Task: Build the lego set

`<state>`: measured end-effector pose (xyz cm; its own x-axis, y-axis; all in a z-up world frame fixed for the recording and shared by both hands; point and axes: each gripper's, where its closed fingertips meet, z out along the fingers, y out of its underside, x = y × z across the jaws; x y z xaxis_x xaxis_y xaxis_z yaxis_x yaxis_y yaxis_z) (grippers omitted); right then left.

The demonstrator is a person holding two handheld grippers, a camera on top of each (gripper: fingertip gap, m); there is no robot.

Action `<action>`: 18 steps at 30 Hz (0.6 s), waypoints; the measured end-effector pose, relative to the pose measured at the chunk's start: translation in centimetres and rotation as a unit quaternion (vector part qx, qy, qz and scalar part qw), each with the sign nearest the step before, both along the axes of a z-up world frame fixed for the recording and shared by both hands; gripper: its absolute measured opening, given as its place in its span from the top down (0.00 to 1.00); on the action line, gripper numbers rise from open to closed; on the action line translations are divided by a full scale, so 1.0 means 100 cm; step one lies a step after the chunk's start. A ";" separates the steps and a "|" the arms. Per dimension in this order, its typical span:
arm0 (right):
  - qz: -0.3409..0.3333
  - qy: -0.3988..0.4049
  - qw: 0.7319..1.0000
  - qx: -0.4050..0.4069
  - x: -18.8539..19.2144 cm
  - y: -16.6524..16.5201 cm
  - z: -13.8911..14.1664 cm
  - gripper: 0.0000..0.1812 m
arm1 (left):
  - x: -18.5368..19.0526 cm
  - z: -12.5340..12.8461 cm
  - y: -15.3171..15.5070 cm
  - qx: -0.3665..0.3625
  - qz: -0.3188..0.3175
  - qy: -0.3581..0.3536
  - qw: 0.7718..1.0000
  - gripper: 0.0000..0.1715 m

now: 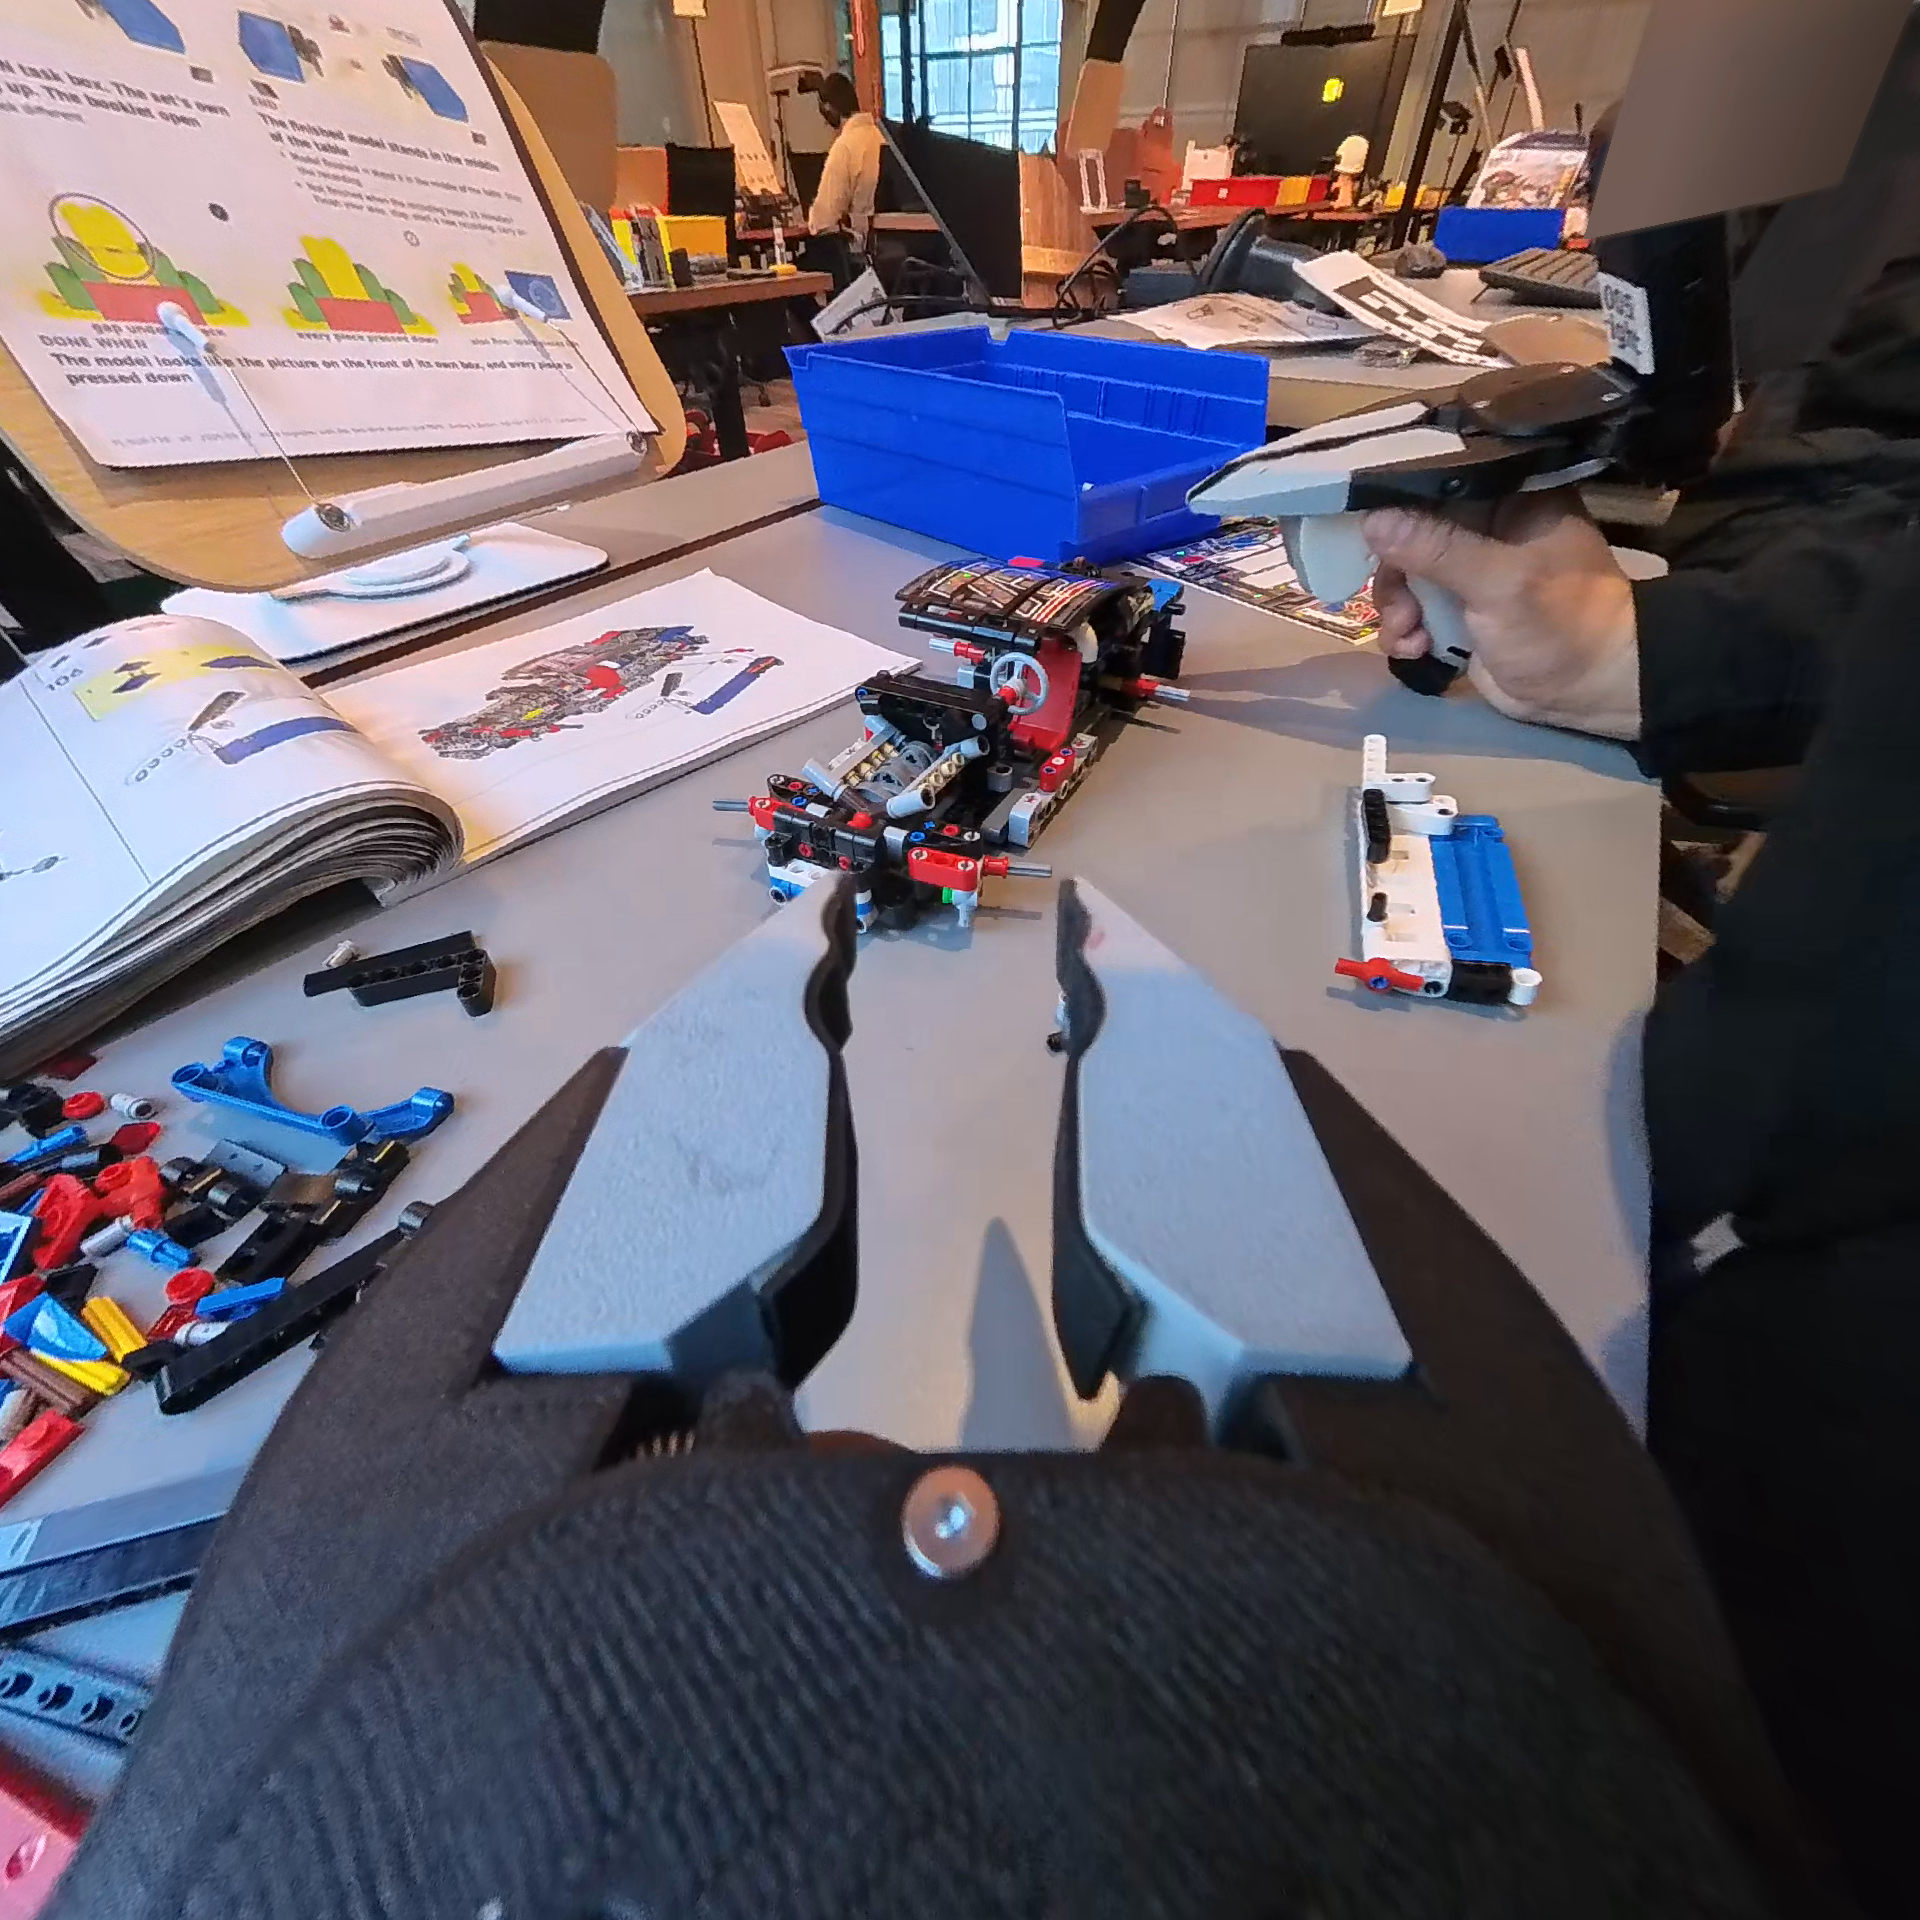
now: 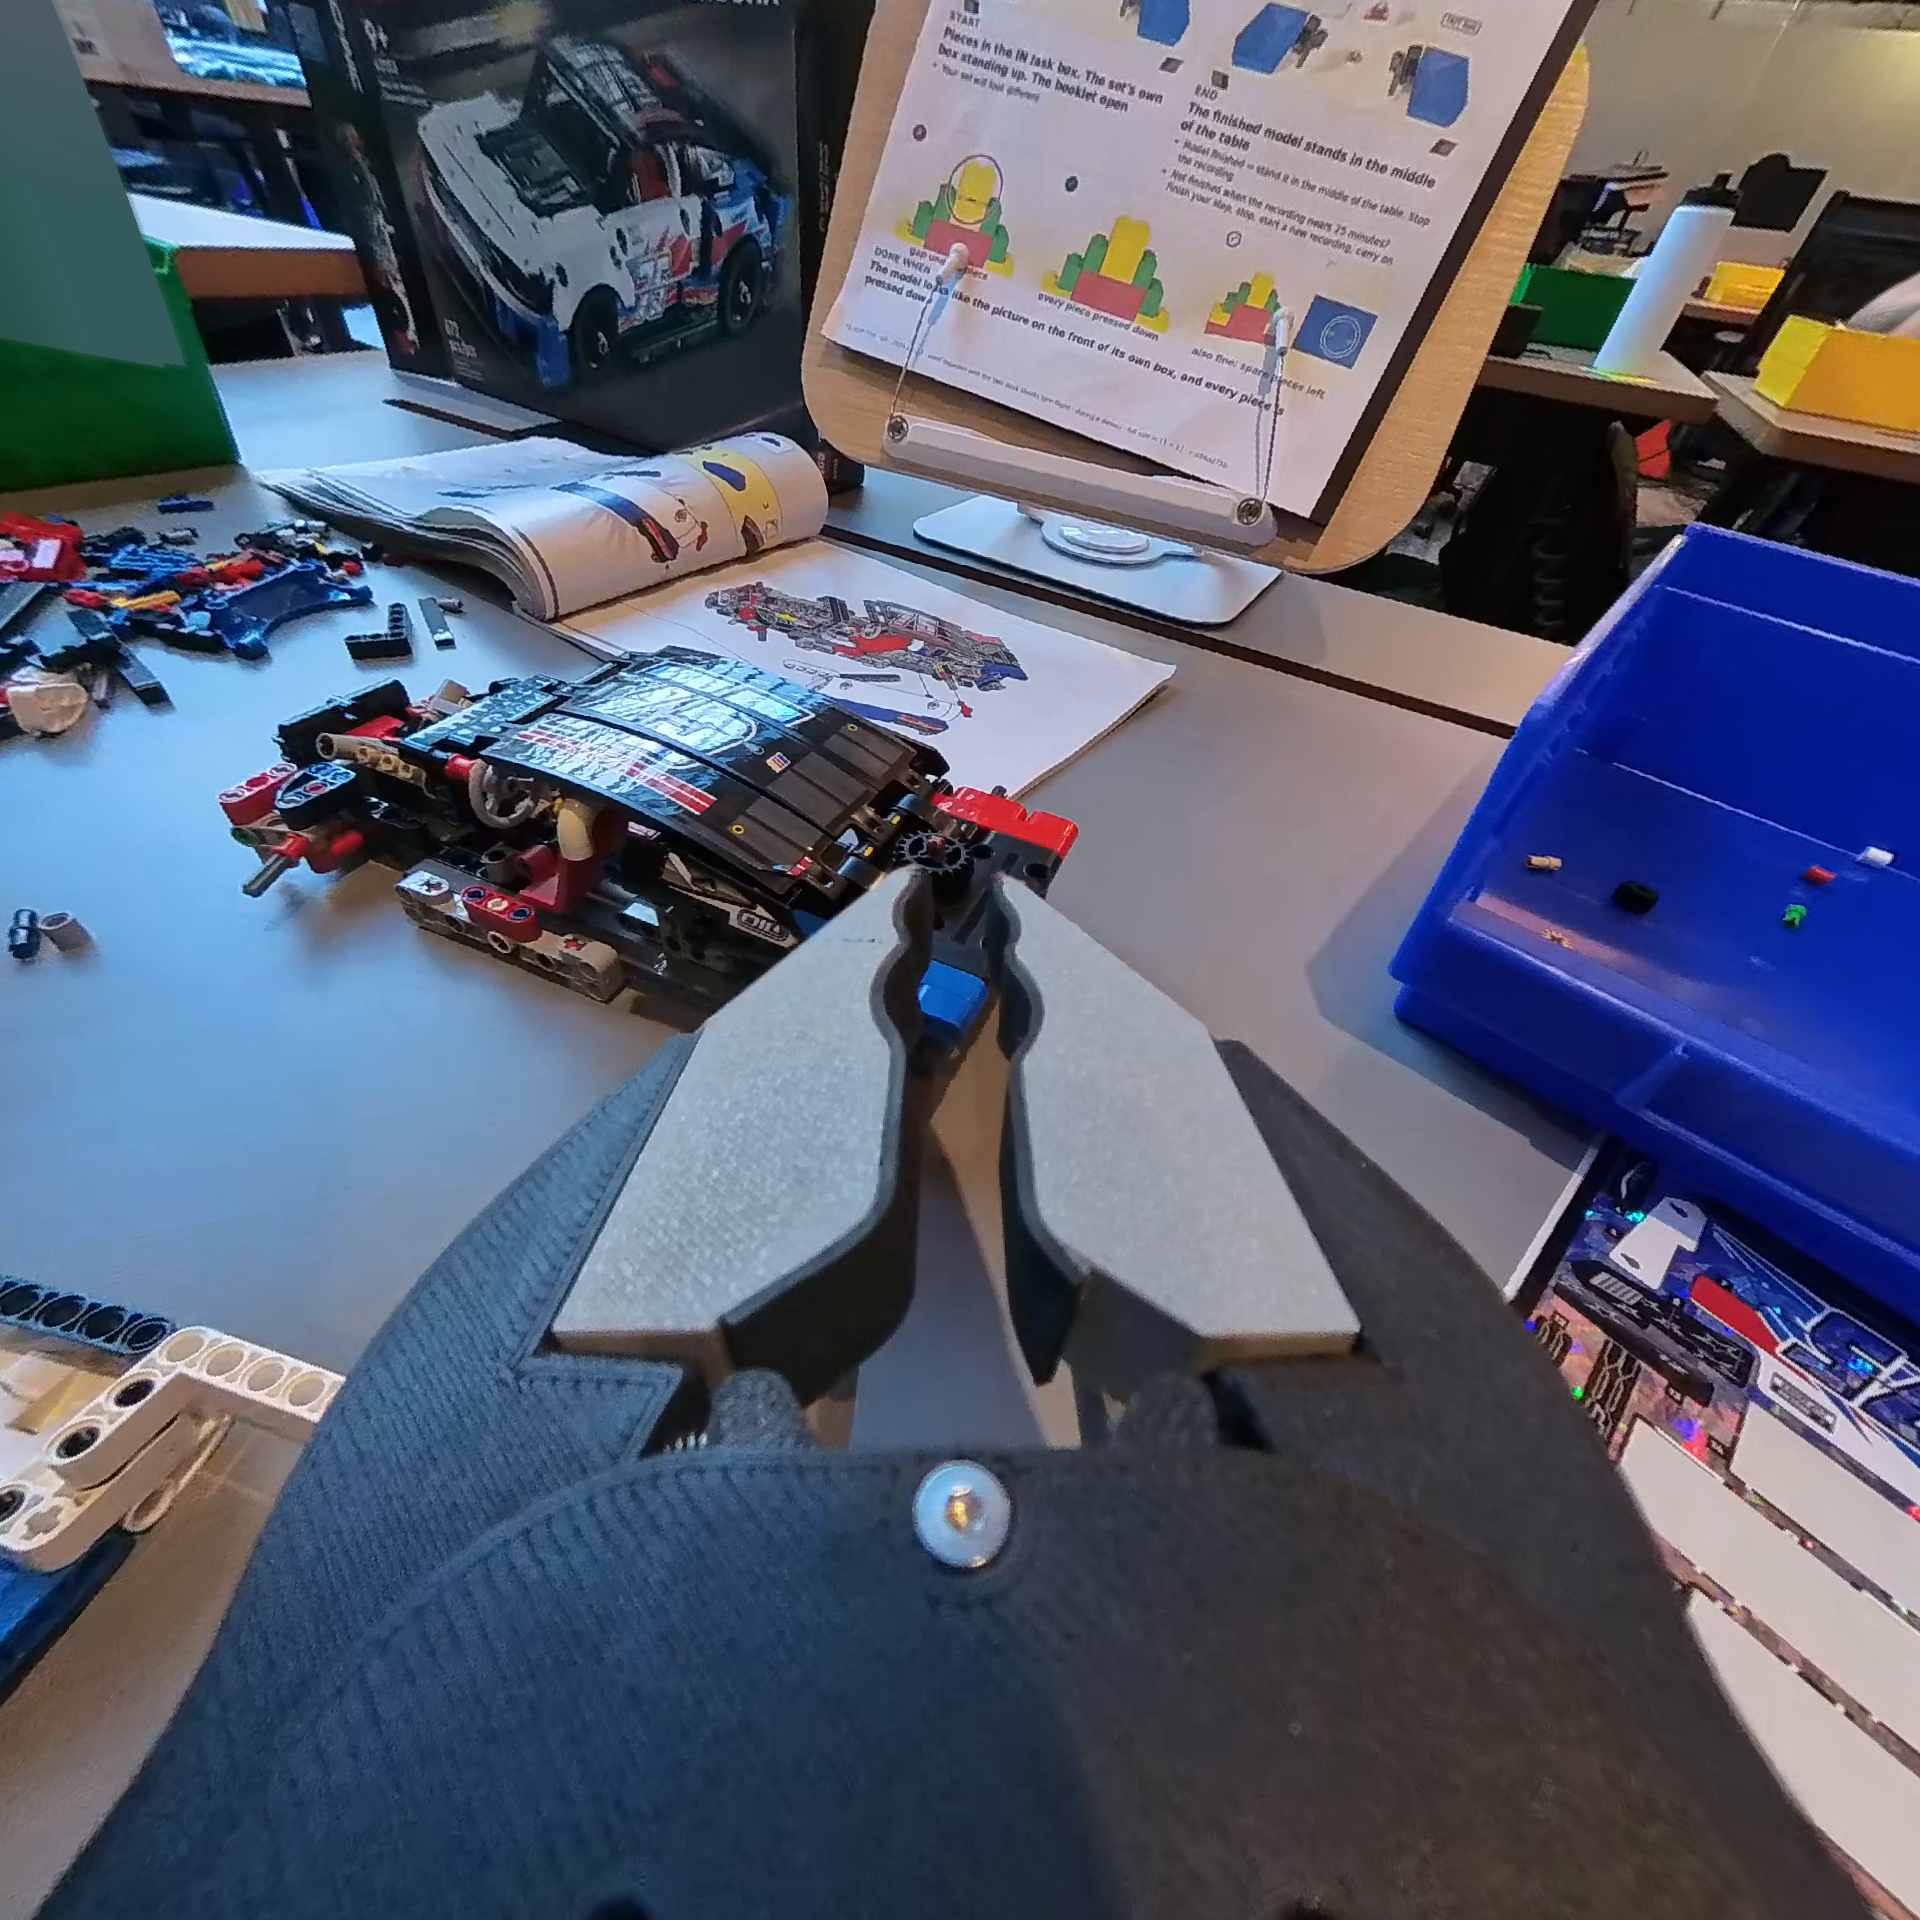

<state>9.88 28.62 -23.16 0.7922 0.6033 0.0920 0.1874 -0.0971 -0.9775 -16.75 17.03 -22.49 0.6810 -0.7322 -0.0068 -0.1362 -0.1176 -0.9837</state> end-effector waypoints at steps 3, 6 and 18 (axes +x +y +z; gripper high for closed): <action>0.012 0.008 1.000 0.008 -0.003 -0.001 0.003 0.96 | 0.000 -0.001 0.001 -0.002 -0.001 0.002 1.000 0.80; 0.032 0.015 0.999 0.012 -0.010 -0.003 0.006 0.96 | 0.000 -0.001 0.001 -0.002 -0.001 0.004 1.000 0.80; 0.177 0.041 0.983 -0.017 -0.032 -0.049 0.005 0.87 | 0.017 -0.006 -0.012 0.038 -0.027 0.062 0.997 0.80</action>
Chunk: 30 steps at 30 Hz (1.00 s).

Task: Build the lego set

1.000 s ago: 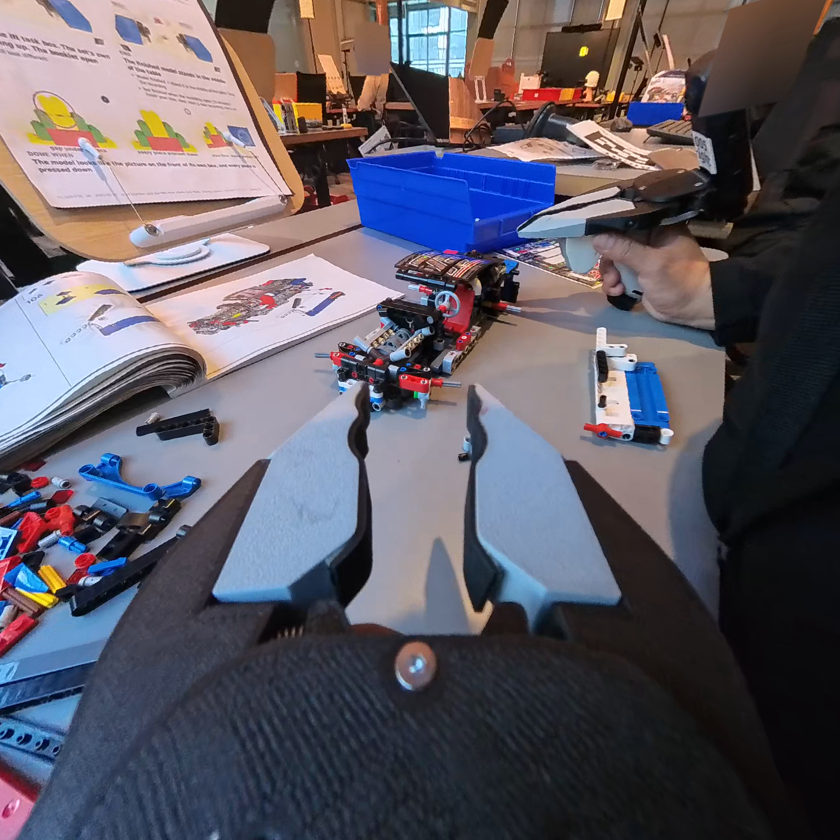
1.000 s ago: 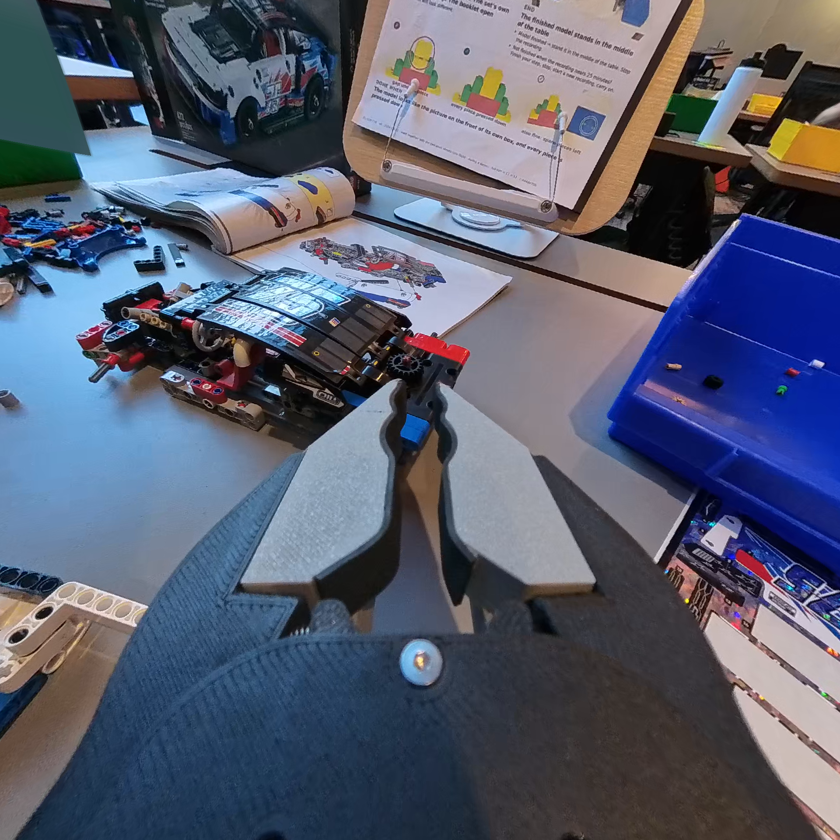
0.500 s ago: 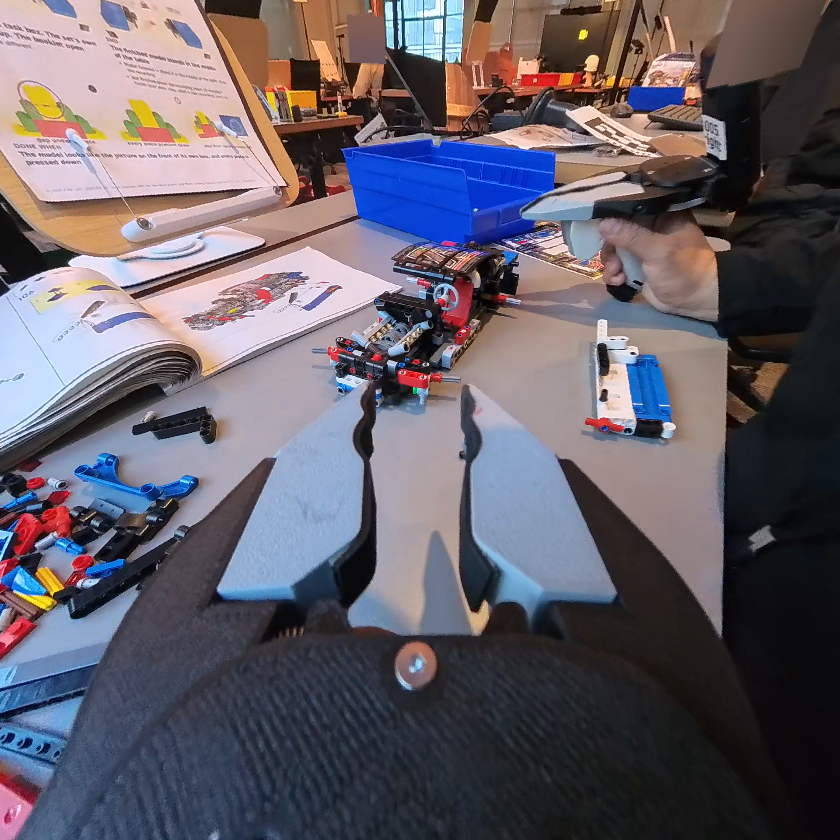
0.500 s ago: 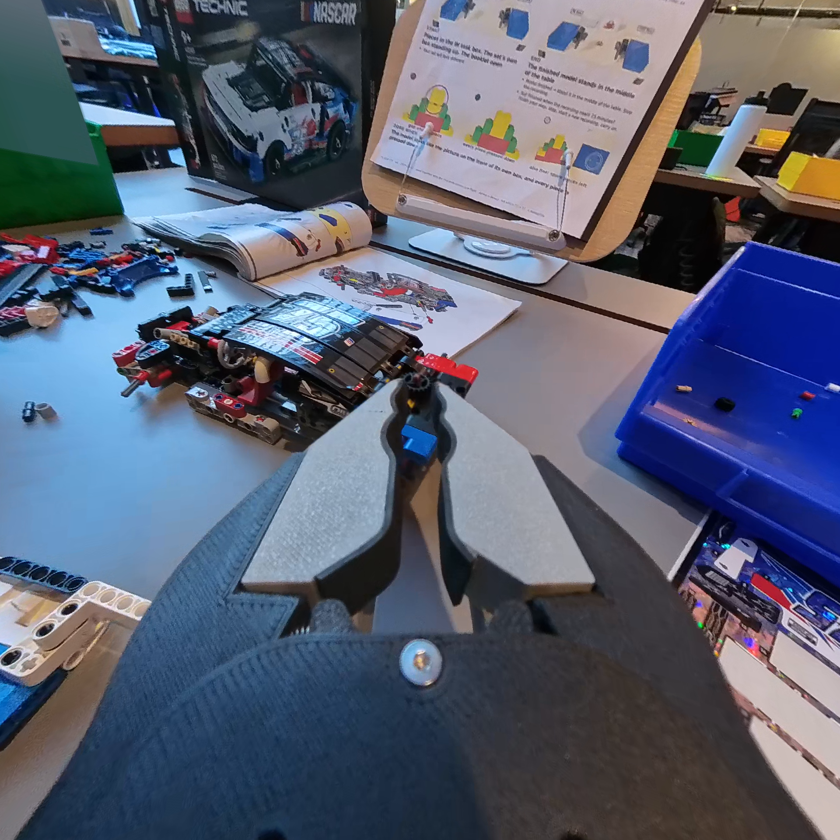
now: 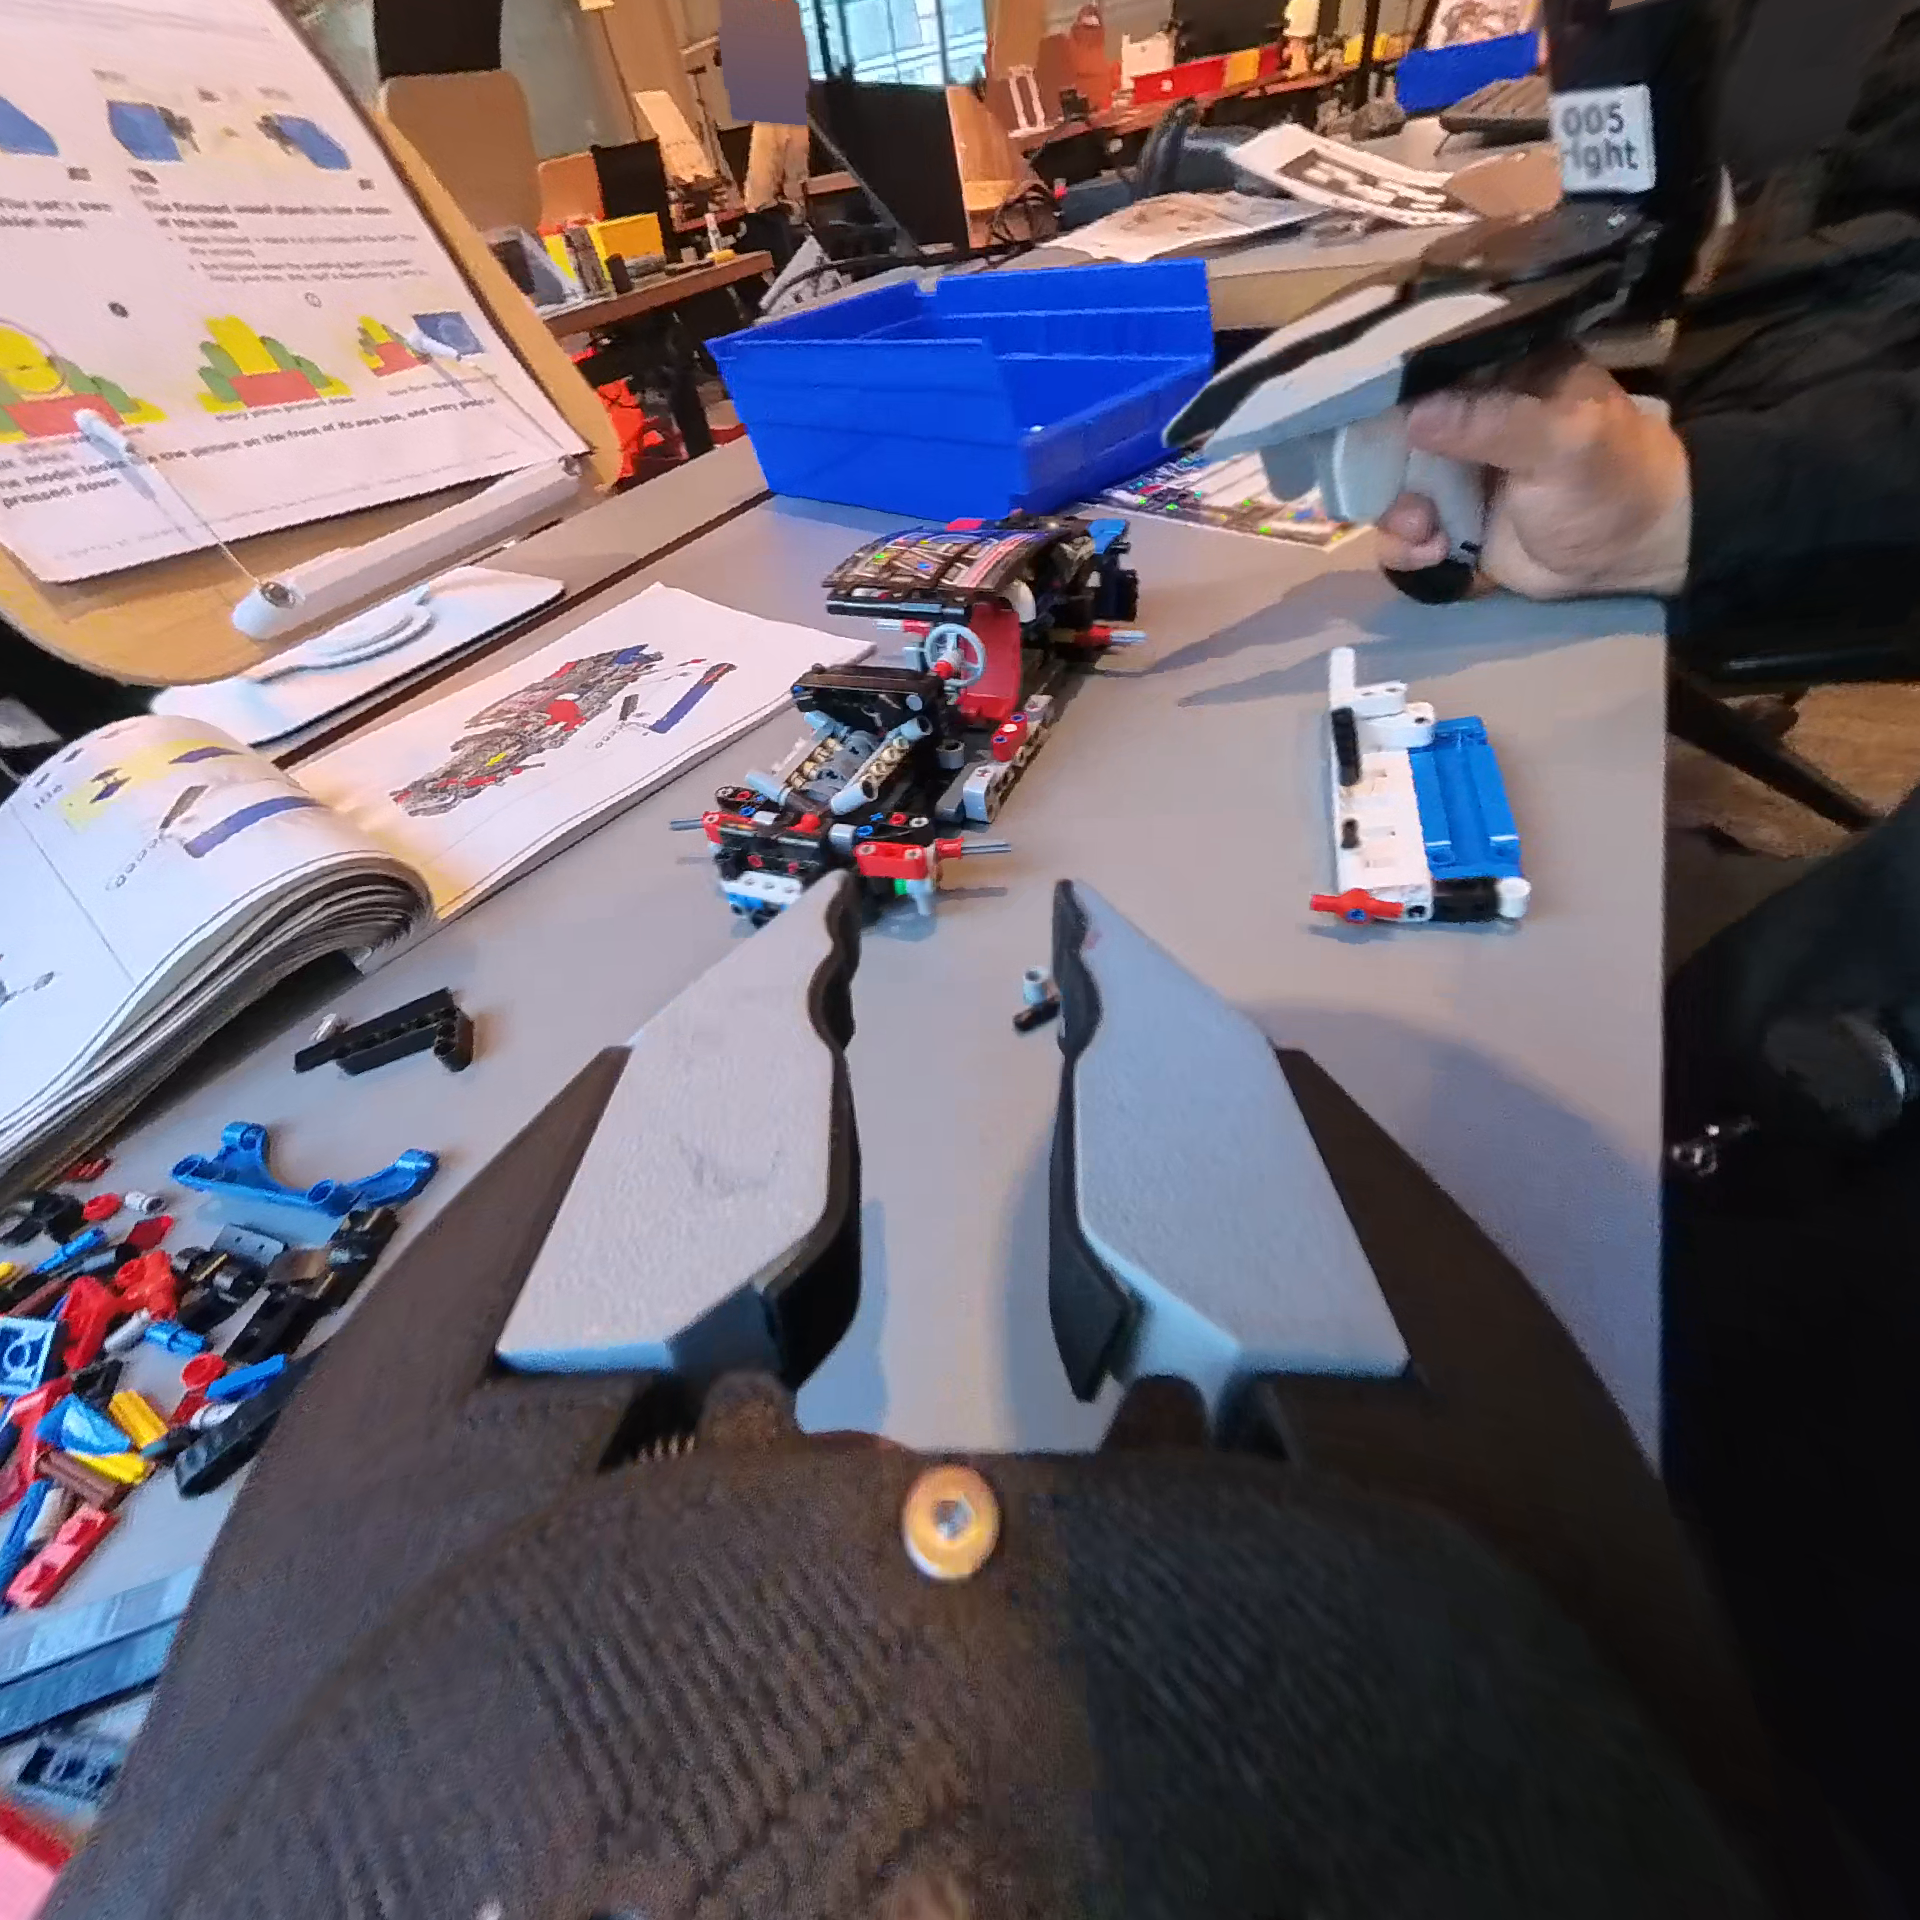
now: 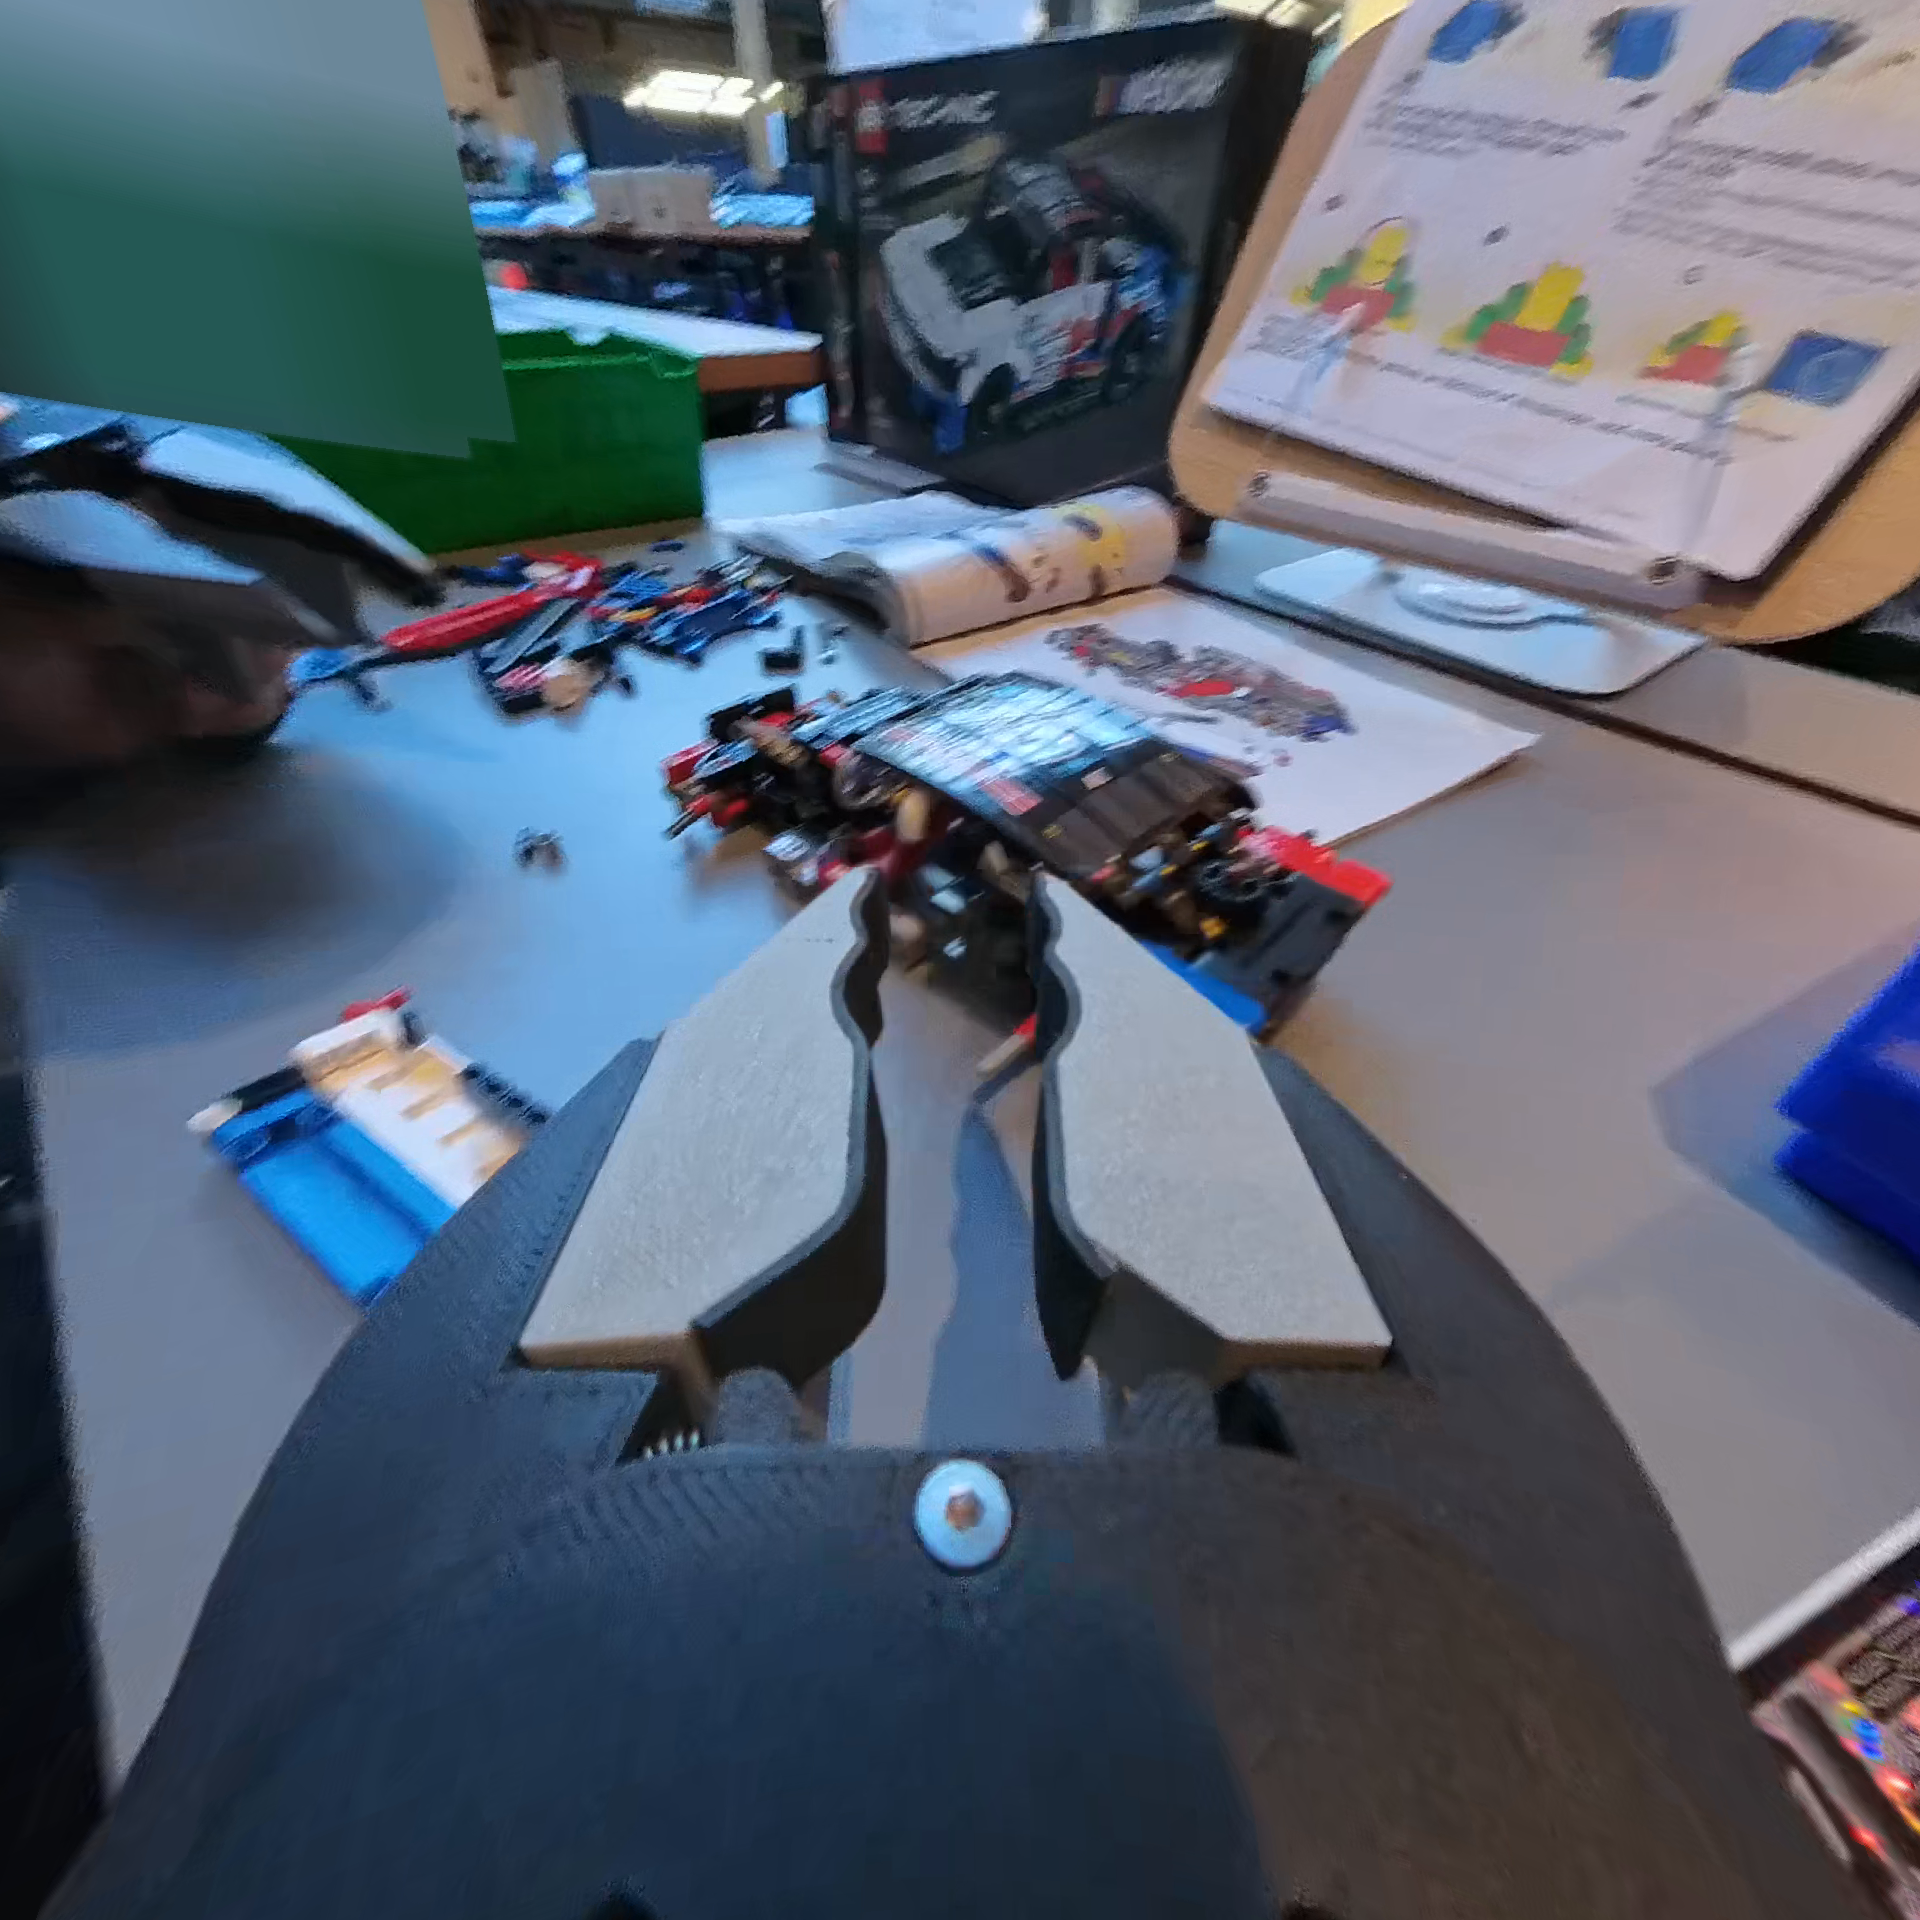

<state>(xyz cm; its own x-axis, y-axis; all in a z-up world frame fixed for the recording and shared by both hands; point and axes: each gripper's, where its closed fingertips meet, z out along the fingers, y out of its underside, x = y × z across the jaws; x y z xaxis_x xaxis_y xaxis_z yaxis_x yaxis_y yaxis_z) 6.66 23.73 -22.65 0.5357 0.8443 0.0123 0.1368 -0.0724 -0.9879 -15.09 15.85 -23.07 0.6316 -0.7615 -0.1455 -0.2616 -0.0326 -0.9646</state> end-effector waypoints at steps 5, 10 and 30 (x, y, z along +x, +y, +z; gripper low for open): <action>0.034 -0.045 0.998 0.026 0.005 -0.029 -0.007 0.83 | 0.009 -0.009 -0.003 0.022 0.004 0.057 0.998 0.81; 0.041 -0.045 0.998 0.021 0.007 -0.033 -0.008 0.82 | 0.009 -0.009 -0.004 0.037 0.013 0.067 0.997 0.82; 0.142 -0.104 0.979 -0.102 -0.003 -0.053 -0.040 0.78 | 0.008 -0.008 -0.006 0.035 -0.006 0.062 0.997 0.84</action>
